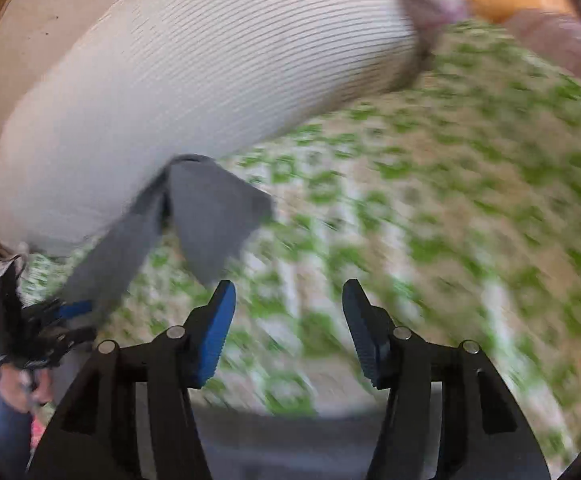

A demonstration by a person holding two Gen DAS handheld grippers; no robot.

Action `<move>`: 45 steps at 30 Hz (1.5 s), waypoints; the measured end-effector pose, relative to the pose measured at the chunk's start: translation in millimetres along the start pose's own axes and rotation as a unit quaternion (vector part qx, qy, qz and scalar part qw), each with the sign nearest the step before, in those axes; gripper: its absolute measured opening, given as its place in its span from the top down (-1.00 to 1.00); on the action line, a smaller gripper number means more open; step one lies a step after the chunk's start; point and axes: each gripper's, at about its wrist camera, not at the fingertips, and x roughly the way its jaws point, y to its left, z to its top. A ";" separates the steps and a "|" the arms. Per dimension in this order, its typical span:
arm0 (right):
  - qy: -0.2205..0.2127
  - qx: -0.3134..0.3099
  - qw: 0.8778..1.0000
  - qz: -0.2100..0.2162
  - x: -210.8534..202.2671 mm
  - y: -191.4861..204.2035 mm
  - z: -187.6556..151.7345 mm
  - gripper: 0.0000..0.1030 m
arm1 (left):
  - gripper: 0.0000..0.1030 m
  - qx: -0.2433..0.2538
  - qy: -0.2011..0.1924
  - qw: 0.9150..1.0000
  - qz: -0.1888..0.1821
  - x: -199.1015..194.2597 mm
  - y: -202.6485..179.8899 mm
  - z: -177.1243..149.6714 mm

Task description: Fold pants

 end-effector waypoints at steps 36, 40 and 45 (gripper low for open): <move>0.009 -0.173 0.971 -0.166 10.6 54.5 85.6 0.86 | 0.93 0.098 0.043 0.992 0.068 13.1 56.9 66.3; 0.005 -0.184 0.964 -0.194 -4.8 44.5 86.5 0.86 | 0.94 0.109 0.026 0.993 0.035 -8.7 16.5 55.1; 0.024 -0.181 0.961 -0.208 -17.5 27.7 71.7 0.86 | 0.94 0.103 0.021 0.994 -0.013 -31.3 -21.1 15.5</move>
